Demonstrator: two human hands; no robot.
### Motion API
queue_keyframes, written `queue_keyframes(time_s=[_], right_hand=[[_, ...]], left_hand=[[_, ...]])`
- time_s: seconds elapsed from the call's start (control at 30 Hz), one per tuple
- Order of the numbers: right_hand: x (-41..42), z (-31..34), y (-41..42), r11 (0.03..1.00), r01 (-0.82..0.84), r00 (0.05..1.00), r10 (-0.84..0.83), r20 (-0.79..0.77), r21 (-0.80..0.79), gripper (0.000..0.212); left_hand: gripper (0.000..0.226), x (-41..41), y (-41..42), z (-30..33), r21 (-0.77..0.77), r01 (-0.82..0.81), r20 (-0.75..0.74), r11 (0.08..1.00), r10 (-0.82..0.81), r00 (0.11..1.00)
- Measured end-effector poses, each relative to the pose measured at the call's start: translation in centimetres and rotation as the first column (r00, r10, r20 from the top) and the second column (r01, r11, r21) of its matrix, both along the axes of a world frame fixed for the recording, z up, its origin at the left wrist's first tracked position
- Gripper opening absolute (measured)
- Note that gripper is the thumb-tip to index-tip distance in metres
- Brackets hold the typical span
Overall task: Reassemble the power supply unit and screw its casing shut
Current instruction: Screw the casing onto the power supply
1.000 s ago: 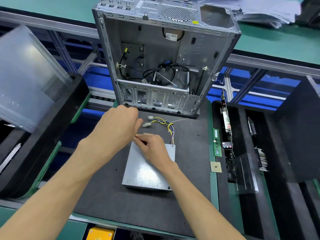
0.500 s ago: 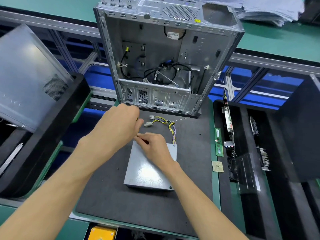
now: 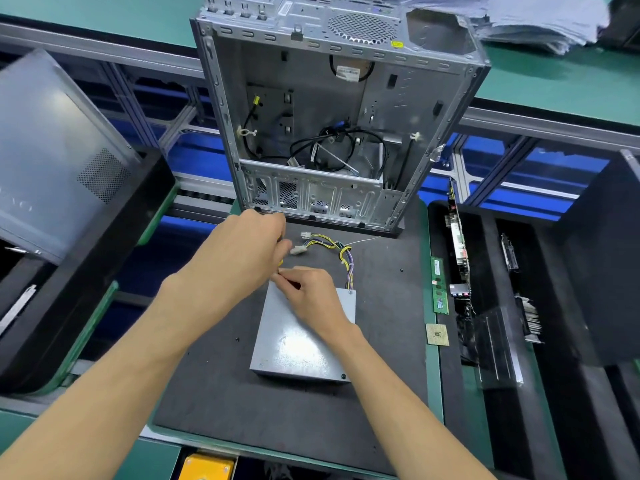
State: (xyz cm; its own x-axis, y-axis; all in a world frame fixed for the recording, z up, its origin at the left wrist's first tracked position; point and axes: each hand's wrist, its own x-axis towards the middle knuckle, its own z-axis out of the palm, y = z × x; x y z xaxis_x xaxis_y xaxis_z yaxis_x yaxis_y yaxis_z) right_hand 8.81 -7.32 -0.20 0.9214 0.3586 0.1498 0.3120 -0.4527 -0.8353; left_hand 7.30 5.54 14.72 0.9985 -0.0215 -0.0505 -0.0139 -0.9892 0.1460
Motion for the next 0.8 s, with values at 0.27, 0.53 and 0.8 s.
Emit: queue_keyframes(time_s=[0.27, 0.53, 0.8], right_hand=[[0.1, -0.5, 0.0, 1.0, 0.007, 1.0, -0.007, -0.002, 0.013, 0.027], [0.0, -0.5, 0.1, 1.0, 0.005, 1.0, -0.005, -0.003, -0.004, 0.019], [0.0, -0.3, 0.0, 1.0, 0.022, 1.0, -0.022, -0.001, -0.004, 0.027]], left_hand=[[0.012, -0.5, 0.5, 0.0, -0.06, 0.173, -0.012, 0.983, -0.174, 0.985], [0.026, -0.6, 0.2, -0.4, 0.015, 0.02, 0.025, 1.0, -0.021, 0.999], [0.013, -0.4, 1.0, -0.3, -0.016, 0.224, -0.045, 0.974, -0.225, 0.973]])
